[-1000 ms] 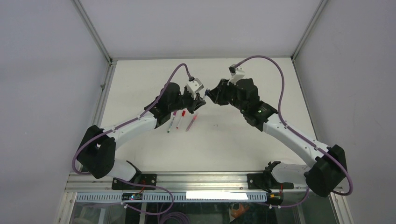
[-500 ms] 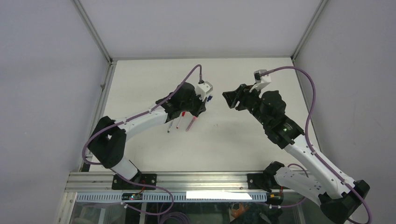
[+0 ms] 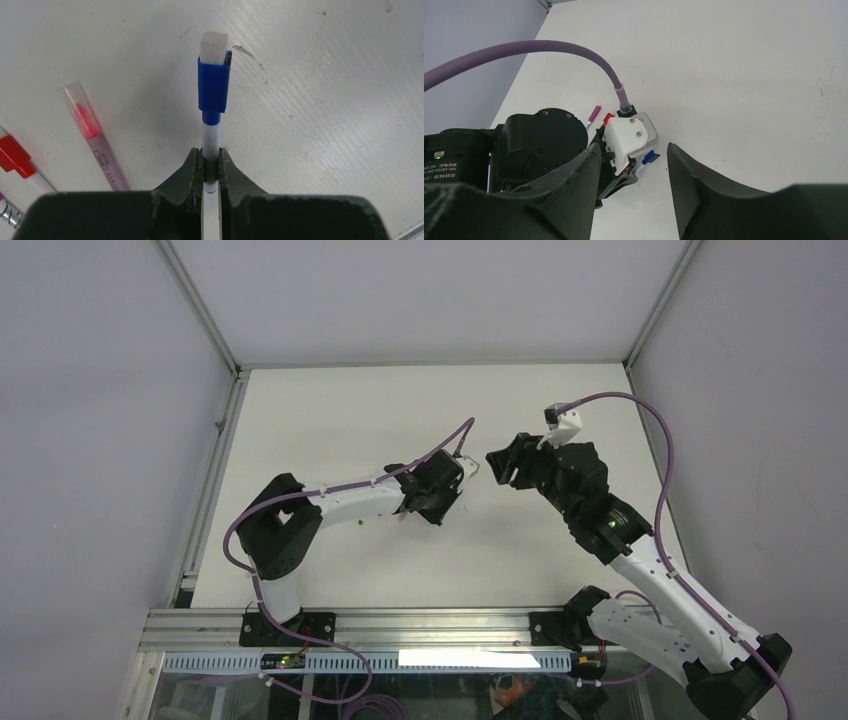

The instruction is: Insert the pens into the pen caps

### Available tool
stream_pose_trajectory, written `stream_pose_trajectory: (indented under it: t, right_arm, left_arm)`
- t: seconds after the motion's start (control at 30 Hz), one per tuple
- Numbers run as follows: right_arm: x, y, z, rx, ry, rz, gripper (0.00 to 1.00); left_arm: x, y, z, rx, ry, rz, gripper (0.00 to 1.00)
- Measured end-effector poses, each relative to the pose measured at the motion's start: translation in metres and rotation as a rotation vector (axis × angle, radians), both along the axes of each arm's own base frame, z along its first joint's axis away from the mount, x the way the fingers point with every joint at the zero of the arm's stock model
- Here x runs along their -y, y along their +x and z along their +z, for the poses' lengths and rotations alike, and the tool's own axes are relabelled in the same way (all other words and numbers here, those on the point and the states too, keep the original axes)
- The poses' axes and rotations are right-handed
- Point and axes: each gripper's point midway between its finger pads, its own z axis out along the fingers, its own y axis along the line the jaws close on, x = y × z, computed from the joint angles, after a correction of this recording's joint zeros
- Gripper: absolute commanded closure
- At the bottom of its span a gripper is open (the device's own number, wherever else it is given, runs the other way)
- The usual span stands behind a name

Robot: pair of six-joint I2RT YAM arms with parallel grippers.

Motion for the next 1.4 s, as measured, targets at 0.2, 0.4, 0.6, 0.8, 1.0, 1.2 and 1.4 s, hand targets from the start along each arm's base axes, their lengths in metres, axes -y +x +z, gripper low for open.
stream_pose_trajectory:
  t: [0.2, 0.4, 0.6, 0.8, 1.0, 1.2, 1.4]
  right_arm:
    - [0.000, 0.001, -0.014, -0.035, -0.015, -0.002, 0.45]
    - [0.000, 0.003, -0.027, -0.081, -0.029, -0.006, 0.41]
    - [0.004, 0.004, -0.028, -0.095, -0.017, -0.029, 0.20]
    - [0.008, 0.006, -0.030, -0.108, -0.011, -0.055, 0.03]
    - [0.019, 0.012, -0.035, -0.133, -0.047, -0.121, 0.02]
    - [0.022, 0.024, -0.032, -0.143, -0.054, -0.158, 0.02]
    - [0.022, 0.039, -0.044, -0.183, -0.042, -0.169, 0.02]
  left_arm:
    - [-0.007, -0.003, -0.008, -0.022, 0.029, 0.065, 0.98]
    - [-0.006, -0.005, -0.014, -0.035, 0.036, 0.085, 0.77]
    - [-0.002, -0.007, -0.016, -0.039, 0.029, 0.090, 0.63]
    - [0.001, -0.002, -0.012, -0.012, 0.016, 0.089, 0.58]
    - [0.003, 0.012, 0.021, 0.069, -0.044, 0.095, 0.55]
    - [-0.028, 0.047, 0.108, 0.258, -0.235, 0.177, 0.52]
    - [-0.119, 0.090, 0.174, 0.470, -0.355, 0.397, 0.47]
